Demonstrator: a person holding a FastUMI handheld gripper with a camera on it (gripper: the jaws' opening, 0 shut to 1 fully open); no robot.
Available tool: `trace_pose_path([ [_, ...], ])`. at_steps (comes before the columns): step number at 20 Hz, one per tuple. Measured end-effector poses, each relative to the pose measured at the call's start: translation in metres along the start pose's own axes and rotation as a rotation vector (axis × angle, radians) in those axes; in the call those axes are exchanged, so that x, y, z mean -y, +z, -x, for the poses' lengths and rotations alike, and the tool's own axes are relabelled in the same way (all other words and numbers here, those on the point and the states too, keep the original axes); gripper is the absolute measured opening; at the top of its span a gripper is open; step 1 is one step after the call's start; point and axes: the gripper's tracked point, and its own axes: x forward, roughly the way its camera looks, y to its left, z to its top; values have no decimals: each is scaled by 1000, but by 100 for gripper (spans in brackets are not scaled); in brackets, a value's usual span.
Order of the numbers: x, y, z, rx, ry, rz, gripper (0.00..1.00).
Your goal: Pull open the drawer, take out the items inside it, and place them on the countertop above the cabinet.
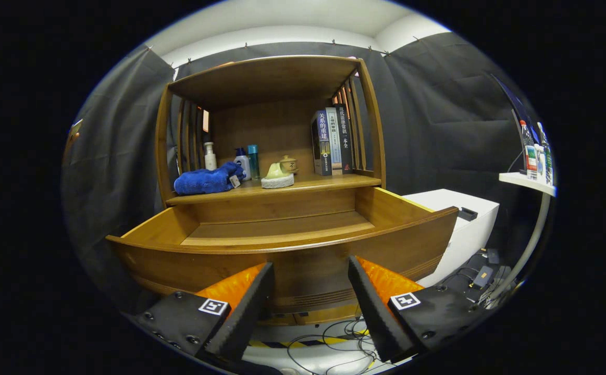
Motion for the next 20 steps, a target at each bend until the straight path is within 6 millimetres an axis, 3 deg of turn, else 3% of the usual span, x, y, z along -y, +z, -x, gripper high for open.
trace_pose_path([
  [10, -8, 12, -43, -5, 6, 25, 97],
  [20, -18, 26, -102, -3, -10, 22, 97],
])
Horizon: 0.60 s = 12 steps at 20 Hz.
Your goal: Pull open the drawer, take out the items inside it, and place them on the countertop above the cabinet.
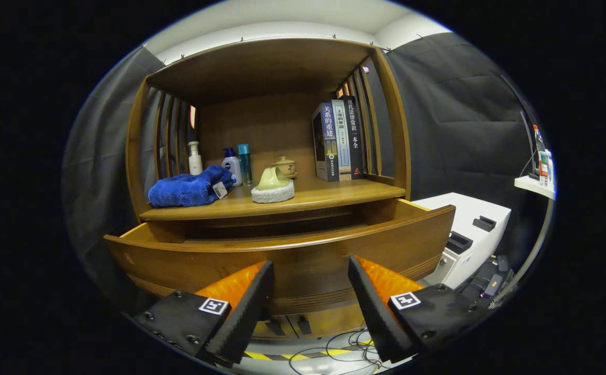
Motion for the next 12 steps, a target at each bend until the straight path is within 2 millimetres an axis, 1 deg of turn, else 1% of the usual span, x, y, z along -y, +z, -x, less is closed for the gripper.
trace_pose_path([
  [3, -4, -1, -12, -7, 6, 20, 97],
  [6, -10, -4, -30, -24, 9, 55, 97],
  [8, -13, 1, -45, -21, 6, 64, 97],
  [12, -16, 5, -66, -41, 8, 49, 97],
])
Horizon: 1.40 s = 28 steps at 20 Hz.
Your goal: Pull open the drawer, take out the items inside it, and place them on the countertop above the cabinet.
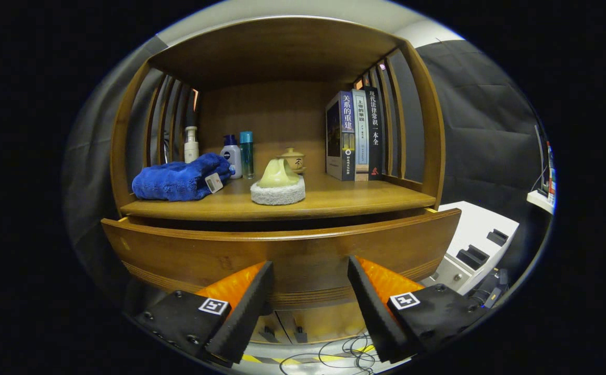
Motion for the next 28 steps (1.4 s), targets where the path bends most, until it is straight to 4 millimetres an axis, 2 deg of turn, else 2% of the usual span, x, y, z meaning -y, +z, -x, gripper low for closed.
trace_pose_path([
  [9, -7, 7, -32, -14, 13, -18, 97],
  [12, -3, 7, -30, -23, 6, -1, 96],
  [14, -6, 22, -25, -13, 16, -17, 96],
  [17, -3, 72, -3, 53, 32, -16, 96],
  [22, 0, 156, 58, 150, 61, 5, 96],
  [24, 2, 180, 84, 172, 63, 13, 96],
  [28, 11, 206, 124, 195, 51, 1, 96],
])
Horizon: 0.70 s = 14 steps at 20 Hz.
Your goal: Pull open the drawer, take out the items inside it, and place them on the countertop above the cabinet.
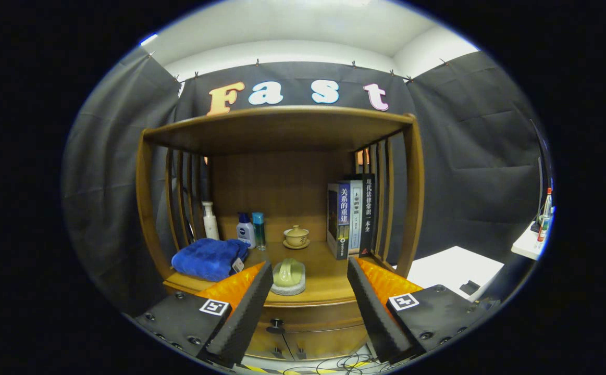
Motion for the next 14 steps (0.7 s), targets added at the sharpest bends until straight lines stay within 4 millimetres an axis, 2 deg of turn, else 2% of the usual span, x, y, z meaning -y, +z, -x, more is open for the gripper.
trace_pose_path([
  [3, 0, 10, 17, 18, 5, -38, 96],
  [5, 2, 10, 22, 10, 3, -41, 96],
  [10, 3, 19, 25, 25, -20, -9, 96],
  [14, -1, 18, 26, 18, -14, -11, 96],
])
